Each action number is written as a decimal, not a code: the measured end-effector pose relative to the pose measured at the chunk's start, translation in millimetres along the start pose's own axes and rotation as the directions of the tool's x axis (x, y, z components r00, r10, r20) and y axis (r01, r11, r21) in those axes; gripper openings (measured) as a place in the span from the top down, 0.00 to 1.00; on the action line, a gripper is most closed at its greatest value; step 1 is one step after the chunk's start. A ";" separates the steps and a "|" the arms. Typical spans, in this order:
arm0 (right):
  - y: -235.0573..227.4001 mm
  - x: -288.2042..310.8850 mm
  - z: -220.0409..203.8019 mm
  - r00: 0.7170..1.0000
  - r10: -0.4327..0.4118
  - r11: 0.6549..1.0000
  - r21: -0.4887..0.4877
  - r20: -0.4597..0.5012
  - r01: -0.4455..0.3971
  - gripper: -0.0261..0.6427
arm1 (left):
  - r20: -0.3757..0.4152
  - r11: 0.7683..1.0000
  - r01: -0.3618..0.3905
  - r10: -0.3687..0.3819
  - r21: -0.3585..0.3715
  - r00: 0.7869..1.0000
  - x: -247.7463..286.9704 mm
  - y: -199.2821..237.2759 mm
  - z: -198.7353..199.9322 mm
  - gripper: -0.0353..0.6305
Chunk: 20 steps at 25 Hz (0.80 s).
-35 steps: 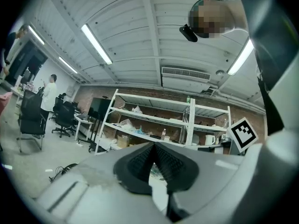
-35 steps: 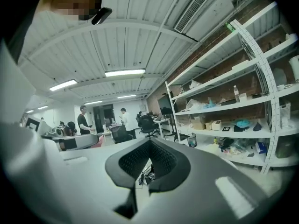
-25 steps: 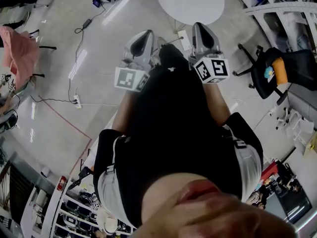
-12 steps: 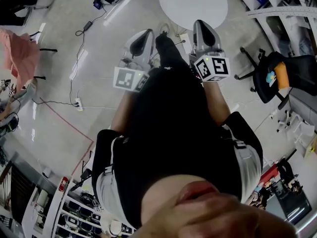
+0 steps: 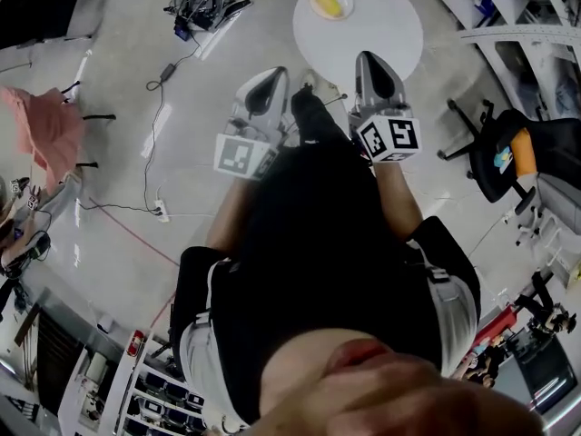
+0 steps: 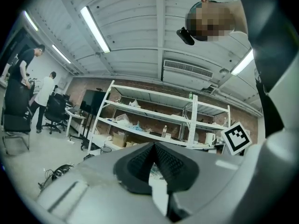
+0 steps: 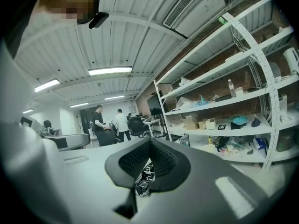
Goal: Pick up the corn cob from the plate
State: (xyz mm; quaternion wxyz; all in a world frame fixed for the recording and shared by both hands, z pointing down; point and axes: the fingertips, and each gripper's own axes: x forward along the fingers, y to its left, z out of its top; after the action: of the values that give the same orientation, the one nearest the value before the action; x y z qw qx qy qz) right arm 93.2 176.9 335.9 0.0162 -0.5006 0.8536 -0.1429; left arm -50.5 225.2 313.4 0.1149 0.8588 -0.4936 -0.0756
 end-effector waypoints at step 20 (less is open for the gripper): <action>-92.8 145.5 20.5 0.997 -0.037 0.999 0.030 -0.061 0.039 0.95 | -0.090 0.999 0.050 -0.051 -0.007 0.995 176.9 80.3 4.4 0.94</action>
State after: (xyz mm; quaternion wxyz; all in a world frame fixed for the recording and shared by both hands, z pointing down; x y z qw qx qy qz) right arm 103.1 4.7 357.1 -0.0043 -0.5121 0.8416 -0.1716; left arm -29.5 32.6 328.1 0.1370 0.8732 -0.4658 -0.0409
